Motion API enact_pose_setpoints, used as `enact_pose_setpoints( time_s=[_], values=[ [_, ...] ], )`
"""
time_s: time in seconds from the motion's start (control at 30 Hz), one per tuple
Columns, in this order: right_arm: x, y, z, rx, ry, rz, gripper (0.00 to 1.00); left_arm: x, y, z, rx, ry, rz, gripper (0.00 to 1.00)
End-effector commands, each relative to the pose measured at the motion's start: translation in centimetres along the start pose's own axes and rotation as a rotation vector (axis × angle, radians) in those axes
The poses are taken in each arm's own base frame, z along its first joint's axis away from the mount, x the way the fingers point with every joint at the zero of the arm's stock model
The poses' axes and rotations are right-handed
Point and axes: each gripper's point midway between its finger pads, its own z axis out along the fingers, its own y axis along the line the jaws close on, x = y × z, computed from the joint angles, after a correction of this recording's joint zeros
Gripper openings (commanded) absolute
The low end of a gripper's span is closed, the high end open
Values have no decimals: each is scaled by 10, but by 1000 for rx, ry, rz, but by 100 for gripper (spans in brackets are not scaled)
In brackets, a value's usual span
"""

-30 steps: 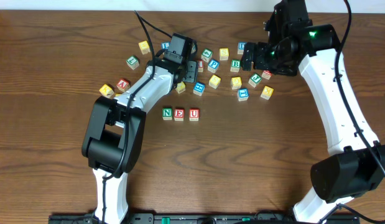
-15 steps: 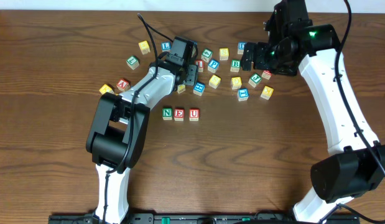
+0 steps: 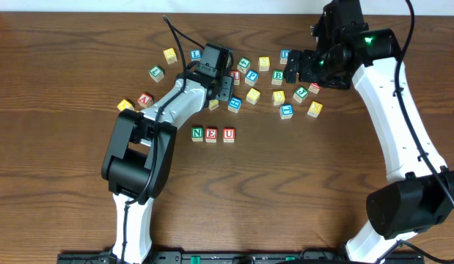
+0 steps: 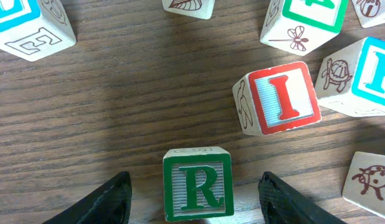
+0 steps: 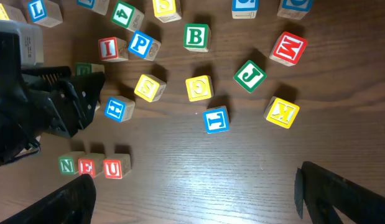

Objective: Spell out NEURIPS
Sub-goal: 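Lower the left gripper onto the green R block and grasp it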

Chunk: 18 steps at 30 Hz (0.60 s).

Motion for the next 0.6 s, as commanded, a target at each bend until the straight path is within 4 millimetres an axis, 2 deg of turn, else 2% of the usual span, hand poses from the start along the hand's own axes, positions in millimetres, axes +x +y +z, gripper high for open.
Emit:
enact_pose_setpoints(
  time_s=[0.0,0.43,0.47,0.57],
  values=[
    [3,4,-1,-8,4,4,99,-5,-1,3,-9,-12,31,65],
    [3,4,-1,-8,4,4,99,1,-1,17,-10,-3,31,64],
    [3,4,-1,-8,4,4,99,1,-1,18,-11,-4,30,64],
    [3,4,-1,-8,4,4,99,0,0,18,-13,-9,29,54]
  ],
)
